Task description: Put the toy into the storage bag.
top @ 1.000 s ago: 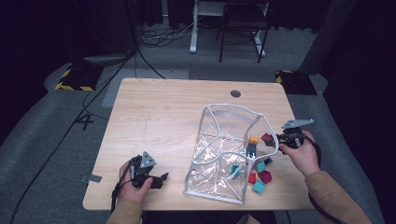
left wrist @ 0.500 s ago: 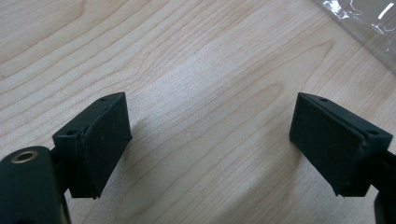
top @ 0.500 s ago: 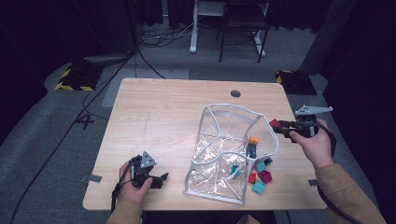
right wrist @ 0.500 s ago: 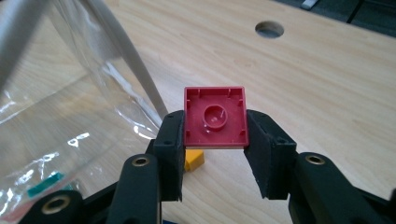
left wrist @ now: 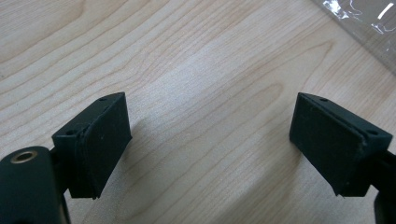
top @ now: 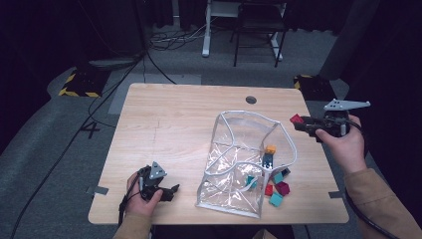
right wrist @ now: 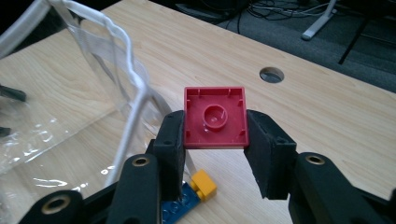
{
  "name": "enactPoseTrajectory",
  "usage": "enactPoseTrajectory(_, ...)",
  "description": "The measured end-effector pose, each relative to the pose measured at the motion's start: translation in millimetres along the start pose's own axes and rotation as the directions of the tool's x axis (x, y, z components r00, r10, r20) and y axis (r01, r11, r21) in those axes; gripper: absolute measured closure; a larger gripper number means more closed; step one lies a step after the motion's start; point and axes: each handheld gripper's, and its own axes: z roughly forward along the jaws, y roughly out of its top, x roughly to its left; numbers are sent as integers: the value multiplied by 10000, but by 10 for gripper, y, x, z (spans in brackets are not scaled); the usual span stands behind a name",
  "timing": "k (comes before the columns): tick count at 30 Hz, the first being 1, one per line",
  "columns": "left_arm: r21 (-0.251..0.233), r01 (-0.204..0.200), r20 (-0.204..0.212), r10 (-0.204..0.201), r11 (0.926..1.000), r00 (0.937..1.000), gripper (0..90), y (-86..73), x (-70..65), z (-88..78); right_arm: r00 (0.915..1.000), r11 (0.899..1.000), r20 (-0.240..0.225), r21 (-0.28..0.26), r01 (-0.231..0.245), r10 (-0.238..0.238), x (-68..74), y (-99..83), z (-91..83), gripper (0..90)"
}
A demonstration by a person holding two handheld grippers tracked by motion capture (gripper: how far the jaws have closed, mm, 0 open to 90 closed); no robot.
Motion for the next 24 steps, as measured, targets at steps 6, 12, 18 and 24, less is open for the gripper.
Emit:
enactPoseTrajectory(6,5,-11,96,11,10000,10000,122,2,5,4,9995,9996,-178,-85,265,-266,106,135,-31,594)
enactPoseTrajectory(12,5,-15,91,15,10000,10000,122,2,5,4,9983,9989,-356,-153,447,-452,216,238,-28,594)
enactPoseTrajectory(18,6,-22,89,22,10000,10000,122,3,5,3,9949,9974,-708,-94,717,-722,336,322,50,594)
enactPoseTrajectory(24,8,-20,88,20,10000,10000,123,3,5,3,9892,9951,-1083,-61,986,-987,497,411,154,594)
